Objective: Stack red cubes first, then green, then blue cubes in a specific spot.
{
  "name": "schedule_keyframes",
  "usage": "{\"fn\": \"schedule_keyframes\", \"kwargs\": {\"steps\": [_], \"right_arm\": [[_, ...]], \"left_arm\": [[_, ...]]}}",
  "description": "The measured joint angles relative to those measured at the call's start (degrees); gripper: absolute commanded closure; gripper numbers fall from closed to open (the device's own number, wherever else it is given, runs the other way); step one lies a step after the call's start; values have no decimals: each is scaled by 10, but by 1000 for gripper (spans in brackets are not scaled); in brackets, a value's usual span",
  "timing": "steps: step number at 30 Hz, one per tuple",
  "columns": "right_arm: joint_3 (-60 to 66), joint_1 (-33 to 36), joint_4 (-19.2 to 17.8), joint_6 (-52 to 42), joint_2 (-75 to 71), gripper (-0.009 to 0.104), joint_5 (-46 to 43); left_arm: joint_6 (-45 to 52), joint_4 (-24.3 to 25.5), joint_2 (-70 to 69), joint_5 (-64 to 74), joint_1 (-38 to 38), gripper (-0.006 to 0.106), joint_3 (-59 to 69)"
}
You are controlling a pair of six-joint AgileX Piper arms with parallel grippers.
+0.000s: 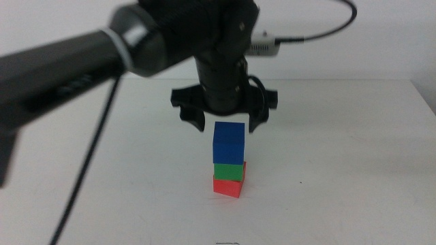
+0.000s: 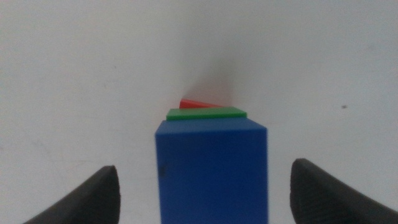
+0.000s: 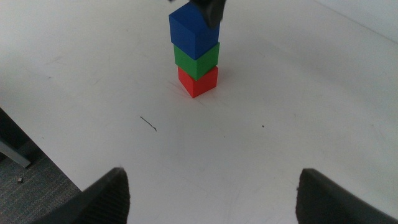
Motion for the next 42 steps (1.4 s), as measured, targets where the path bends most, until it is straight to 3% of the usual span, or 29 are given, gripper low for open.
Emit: {"fn": "schedule_keyframes", "kwargs": {"steps": [5,15,20,23,28,33,42], "right_arm": [[0,0,0,0,0,1,0],[0,0,0,0,0,1,0],[0,0,0,0,0,1,0],[0,0,0,0,0,1,0],[0,0,-4,0,0,1,0],[0,0,-4,0,0,1,0],[0,0,-4,0,0,1,0]], "left_arm": [[1,13,-50,3,0,7,0],[5,92,-141,13,0,7,2],[79,129,-211,14,12,7,4],[156,122,-258,15,51,7,6],[279,80,-359,15,179,7,59],[330,63,-462,-15,291,7,141],[331,55,-543,-38,325,7,173]]}}
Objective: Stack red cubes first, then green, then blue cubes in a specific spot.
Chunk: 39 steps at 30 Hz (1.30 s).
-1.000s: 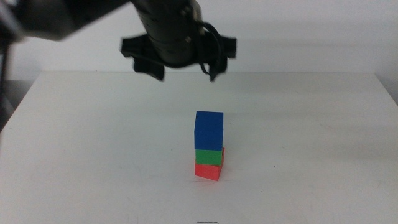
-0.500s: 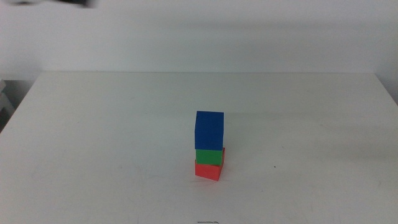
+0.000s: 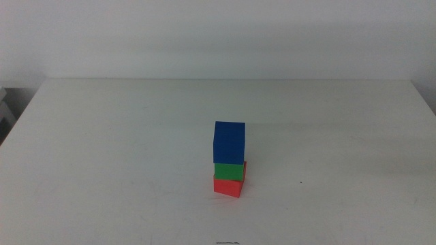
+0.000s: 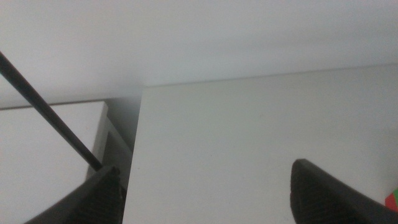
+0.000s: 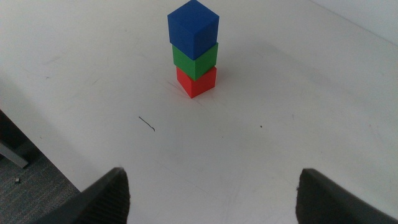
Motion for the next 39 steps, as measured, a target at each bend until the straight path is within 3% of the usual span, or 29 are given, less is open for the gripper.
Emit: {"fn": "schedule_keyframes", "kwargs": {"steps": [12,17,21,26,30,34,39], "right_arm": [[0,0,0,0,0,1,0],[0,0,0,0,0,1,0],[12,0,-2,0,0,1,-2],[71,-10,-58,0,-1,1,-82],[150,-75,-82,0,-17,1,-219],[226,-178,-59,0,-64,1,-303],[328,-298,-36,0,-144,1,-347]], "left_arm": [[-2,-18,-42,-26,0,7,39],[-2,-82,-95,-149,0,7,127],[-2,-84,-138,-290,0,7,235],[-2,-75,-198,-414,0,7,386],[-2,-75,-248,-449,0,7,496],[-2,-98,-299,-489,0,7,589],[-2,-116,-363,-546,0,7,700]]}}
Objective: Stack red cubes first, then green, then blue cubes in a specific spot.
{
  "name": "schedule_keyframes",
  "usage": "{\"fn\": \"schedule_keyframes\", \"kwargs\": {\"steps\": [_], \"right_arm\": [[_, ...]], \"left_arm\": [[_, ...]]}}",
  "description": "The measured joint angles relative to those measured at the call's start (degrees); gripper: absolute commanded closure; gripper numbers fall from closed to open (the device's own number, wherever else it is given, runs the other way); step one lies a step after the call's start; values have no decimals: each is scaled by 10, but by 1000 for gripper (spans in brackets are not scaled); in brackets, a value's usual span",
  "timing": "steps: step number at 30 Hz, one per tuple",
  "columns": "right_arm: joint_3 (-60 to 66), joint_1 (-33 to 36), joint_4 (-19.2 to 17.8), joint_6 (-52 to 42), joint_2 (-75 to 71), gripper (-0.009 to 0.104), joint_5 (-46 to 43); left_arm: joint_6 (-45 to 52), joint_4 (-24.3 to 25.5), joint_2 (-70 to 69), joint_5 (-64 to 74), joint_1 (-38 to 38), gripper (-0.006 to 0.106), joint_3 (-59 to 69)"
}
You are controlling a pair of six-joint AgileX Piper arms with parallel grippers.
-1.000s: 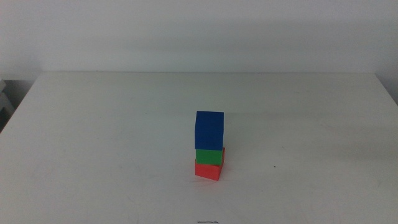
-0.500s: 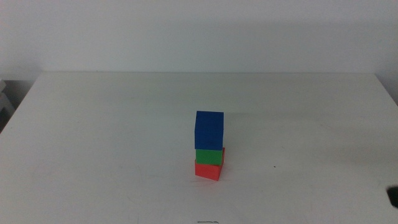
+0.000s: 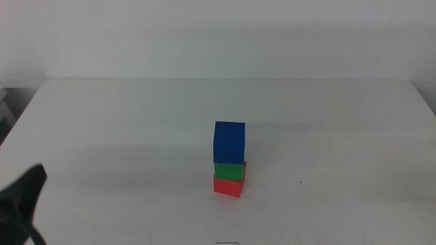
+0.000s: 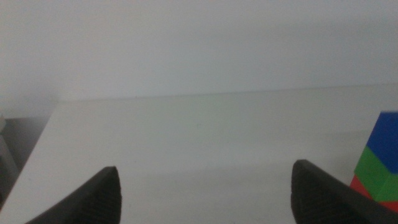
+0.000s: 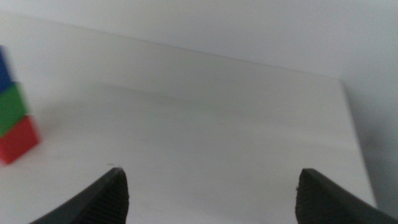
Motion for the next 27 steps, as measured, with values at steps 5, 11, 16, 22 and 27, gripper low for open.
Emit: {"fn": "schedule_keyframes", "kwargs": {"steps": [5,11,16,22,27], "right_arm": [[72,-61,7,0,-92,1,-16],[146,-74,7,0,-184,1,-20],[220,-74,34,0,-217,1,-30],[242,-74,38,0,-217,1,-69],[242,-74,38,0,-217,1,-79]], "left_arm": [[0,-5,-57,-31,0,7,72],[0,-12,-143,-38,3,7,137],[0,-48,-187,-31,50,7,172],[0,-58,-188,-18,83,7,173],[0,-46,-189,-16,86,7,173]]}}
